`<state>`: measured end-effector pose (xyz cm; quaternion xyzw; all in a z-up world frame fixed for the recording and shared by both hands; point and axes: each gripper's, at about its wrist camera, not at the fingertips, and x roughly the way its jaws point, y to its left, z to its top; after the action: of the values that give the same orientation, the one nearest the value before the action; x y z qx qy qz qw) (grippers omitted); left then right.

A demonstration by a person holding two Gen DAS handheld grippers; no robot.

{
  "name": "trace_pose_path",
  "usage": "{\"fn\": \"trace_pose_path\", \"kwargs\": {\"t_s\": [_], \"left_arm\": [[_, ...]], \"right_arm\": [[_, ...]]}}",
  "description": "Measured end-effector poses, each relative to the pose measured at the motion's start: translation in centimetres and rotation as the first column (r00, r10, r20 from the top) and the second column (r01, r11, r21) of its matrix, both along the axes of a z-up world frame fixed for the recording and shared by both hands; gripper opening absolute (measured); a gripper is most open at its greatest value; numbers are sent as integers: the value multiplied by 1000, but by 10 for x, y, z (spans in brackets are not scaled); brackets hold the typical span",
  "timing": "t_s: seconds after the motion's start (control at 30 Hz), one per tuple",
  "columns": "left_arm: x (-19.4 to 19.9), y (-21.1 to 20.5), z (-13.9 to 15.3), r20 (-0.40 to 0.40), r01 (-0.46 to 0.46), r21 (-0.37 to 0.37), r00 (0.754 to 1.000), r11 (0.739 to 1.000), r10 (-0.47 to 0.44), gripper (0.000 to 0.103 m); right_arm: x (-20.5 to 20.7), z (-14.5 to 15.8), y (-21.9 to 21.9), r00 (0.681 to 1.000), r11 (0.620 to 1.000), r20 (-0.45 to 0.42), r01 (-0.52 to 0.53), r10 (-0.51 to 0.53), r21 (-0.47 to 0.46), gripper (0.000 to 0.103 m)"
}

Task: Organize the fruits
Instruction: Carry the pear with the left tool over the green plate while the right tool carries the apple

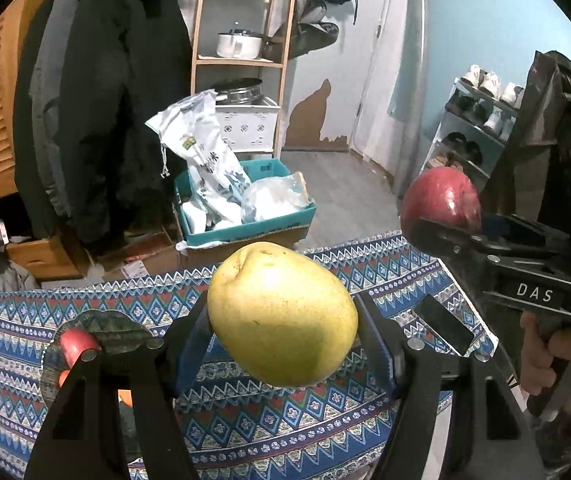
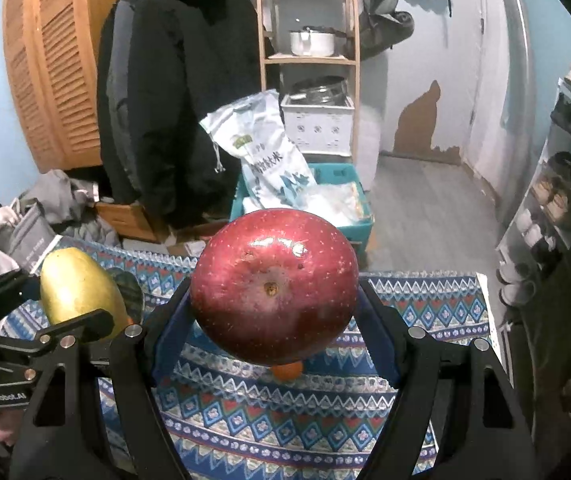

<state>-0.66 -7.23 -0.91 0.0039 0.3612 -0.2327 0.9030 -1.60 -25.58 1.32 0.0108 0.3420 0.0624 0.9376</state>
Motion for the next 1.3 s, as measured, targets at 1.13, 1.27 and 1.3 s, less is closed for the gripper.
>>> {"fn": "trace_pose_path", "kwargs": {"t_s": [1.13, 1.27, 1.3], "left_arm": [[11, 126, -19, -16, -241, 5, 970, 971, 241, 70], [15, 147, -29, -37, -281, 13, 959, 960, 281, 70], [17, 152, -31, -42, -291, 15, 956, 957, 291, 71]], "right_arm": [[50, 3, 117, 982, 983, -35, -184, 185, 27, 77], [59, -2, 136, 976, 977, -53, -211, 212, 36, 77], [62, -4, 142, 973, 975, -59, -220, 222, 41, 77]]}}
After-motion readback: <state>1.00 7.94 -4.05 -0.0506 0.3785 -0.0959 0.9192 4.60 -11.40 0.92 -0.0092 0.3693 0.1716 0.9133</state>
